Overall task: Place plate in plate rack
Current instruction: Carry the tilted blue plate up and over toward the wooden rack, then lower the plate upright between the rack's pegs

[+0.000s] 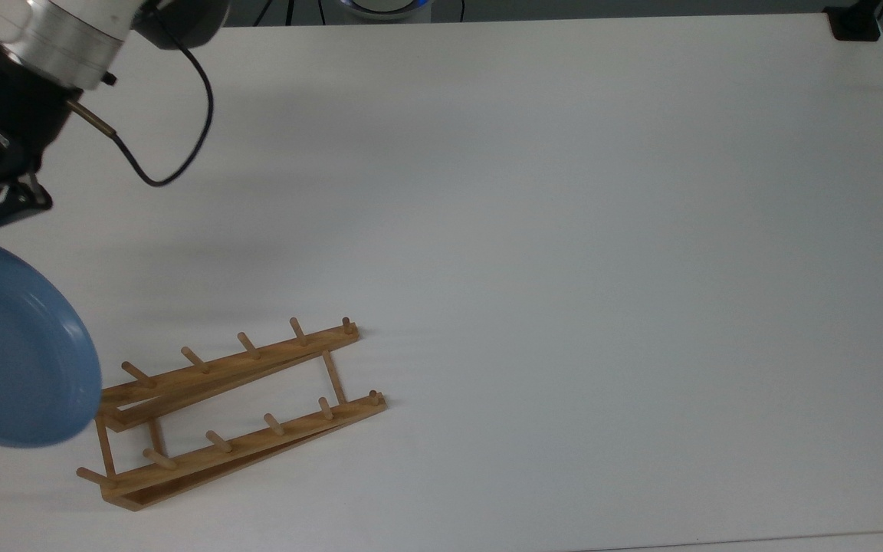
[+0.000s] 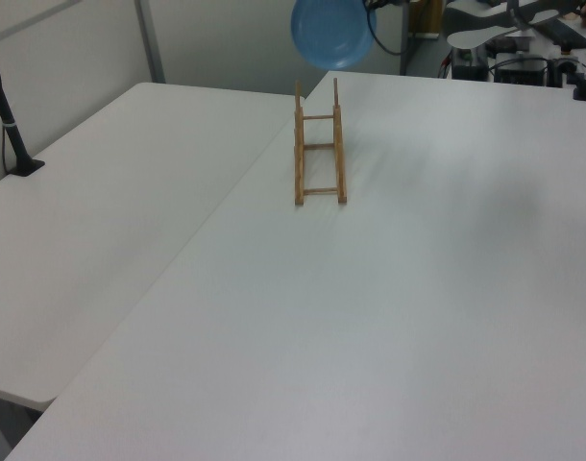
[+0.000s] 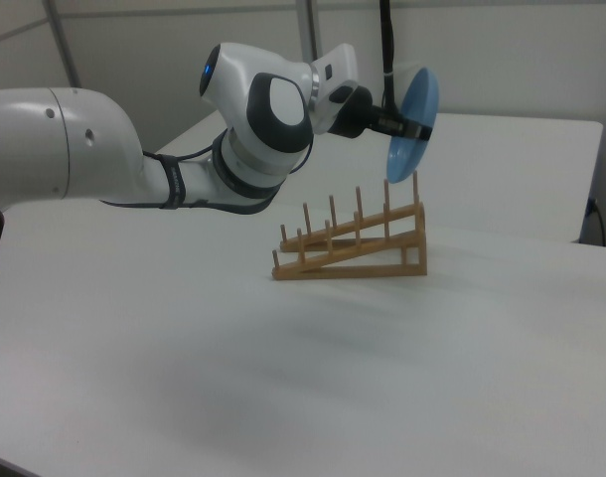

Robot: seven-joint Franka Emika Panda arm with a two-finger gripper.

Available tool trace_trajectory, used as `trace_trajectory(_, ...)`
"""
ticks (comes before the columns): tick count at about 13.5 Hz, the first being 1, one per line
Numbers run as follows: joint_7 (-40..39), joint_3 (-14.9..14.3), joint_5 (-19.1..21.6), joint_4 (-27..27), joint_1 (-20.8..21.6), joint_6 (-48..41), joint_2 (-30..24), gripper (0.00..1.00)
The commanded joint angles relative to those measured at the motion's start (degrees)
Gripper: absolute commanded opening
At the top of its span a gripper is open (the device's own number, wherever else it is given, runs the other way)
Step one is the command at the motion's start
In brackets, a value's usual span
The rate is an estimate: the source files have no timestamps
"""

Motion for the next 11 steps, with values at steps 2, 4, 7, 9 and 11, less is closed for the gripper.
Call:
trace_trajectory(2,9.5,-4.9,-7.6,4.7,5.5,-1.3,5.0,0.0)
trace_trajectory(4,15.0,-5.2,-13.1,5.6,5.8,-1.9,6.2,0.0)
trace_trajectory(7,17.3,-5.2,-18.2,5.6,6.0,-3.5,6.4,0.0)
trace_trajectory(9,17.6,-5.2,-20.4,5.6,5.9,-4.0,7.5,0.0)
trace_trajectory(11,18.9,-5.2,-23.8,5.5,6.0,-4.5,8.8,0.0)
